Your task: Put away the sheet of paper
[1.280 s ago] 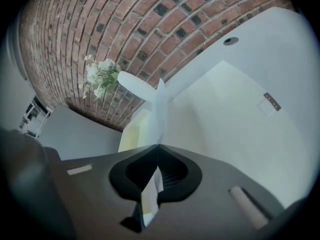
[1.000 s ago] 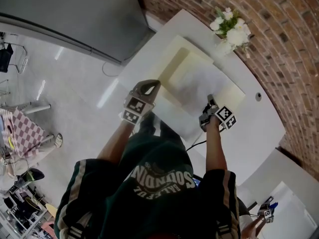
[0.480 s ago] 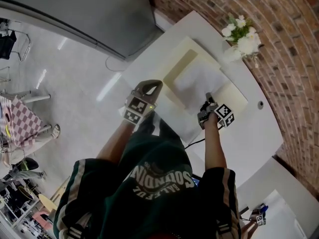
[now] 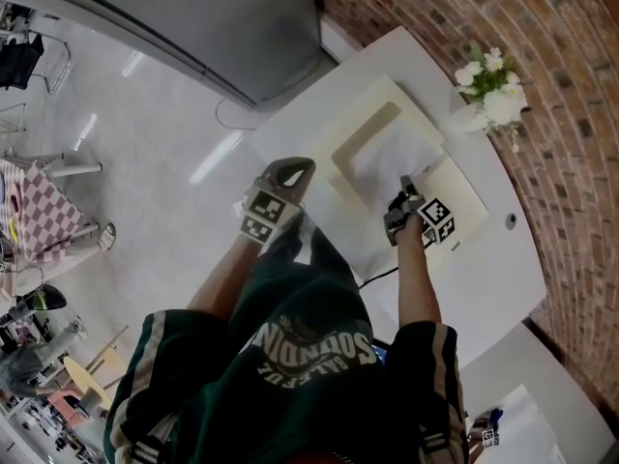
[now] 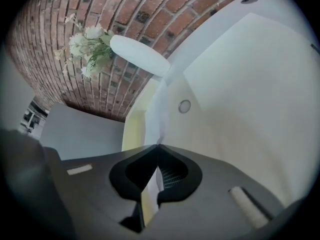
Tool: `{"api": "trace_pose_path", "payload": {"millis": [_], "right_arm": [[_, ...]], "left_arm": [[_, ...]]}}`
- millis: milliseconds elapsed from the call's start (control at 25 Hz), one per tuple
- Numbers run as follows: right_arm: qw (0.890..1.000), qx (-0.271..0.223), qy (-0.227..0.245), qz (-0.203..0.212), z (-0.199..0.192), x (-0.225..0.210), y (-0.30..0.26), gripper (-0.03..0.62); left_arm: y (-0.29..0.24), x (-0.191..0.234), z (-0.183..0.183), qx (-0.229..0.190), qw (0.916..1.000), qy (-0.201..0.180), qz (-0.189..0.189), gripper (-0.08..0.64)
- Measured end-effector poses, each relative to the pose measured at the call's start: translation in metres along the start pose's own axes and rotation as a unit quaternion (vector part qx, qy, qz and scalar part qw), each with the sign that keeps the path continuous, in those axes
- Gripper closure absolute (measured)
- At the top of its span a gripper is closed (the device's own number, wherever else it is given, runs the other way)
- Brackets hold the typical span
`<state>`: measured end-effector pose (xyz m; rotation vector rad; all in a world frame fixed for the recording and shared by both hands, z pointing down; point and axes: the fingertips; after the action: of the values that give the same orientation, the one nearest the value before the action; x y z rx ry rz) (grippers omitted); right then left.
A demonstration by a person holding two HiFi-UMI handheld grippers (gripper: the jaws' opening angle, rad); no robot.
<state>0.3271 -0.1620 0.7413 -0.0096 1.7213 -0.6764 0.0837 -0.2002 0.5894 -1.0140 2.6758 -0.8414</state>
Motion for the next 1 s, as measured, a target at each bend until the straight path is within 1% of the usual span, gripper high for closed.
{"api": "trace_pose_path", "payload": {"millis": [280,440,600,720,840,880,1000], "right_arm": [[1.0,0.011,-0.019,0.008,-0.007,0.002,-0.019,0.588],[0.999,0.032,-0.008,0.006,-0.014,0.005,-0.029,0.582],[0.999,0.049,0.005,0.016,-0.019,0.008,-0.036,0.542],[0.998,0.055,0.024,0.009,-0.018,0.007,-0.036,0.493],[0.997,0.057,0.059,-0.012,-0.017,0.007,-0.03,0.457],[0.995,0.058,0.073,-0.021,-0.016,0.007,-0.028,0.448],[0.992,0.054,0.104,-0.039,-0.013,0.008,-0.018,0.446]], "left_arm": [[0.008,0.008,-0.006,0.0,0.9999,0.01,0.012,0.549],[0.012,0.011,-0.008,-0.001,0.9997,0.014,0.019,0.549],[0.017,0.014,-0.008,-0.003,0.9996,0.015,0.024,0.549],[0.02,0.015,-0.008,-0.005,0.9996,0.016,0.025,0.549],[0.023,0.015,-0.009,-0.007,0.9996,0.015,0.023,0.549],[0.023,0.015,-0.009,-0.008,0.9996,0.014,0.022,0.549],[0.025,0.012,-0.007,-0.013,0.9997,0.014,0.017,0.549]]}}
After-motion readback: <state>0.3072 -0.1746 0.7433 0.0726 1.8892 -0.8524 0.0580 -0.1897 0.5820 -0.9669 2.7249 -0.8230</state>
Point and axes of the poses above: the fingertips, and each gripper's own axes: y backward along the fingers, x to its left, z out of its top, and after that the axes turned 10 degrees about z, right-handed
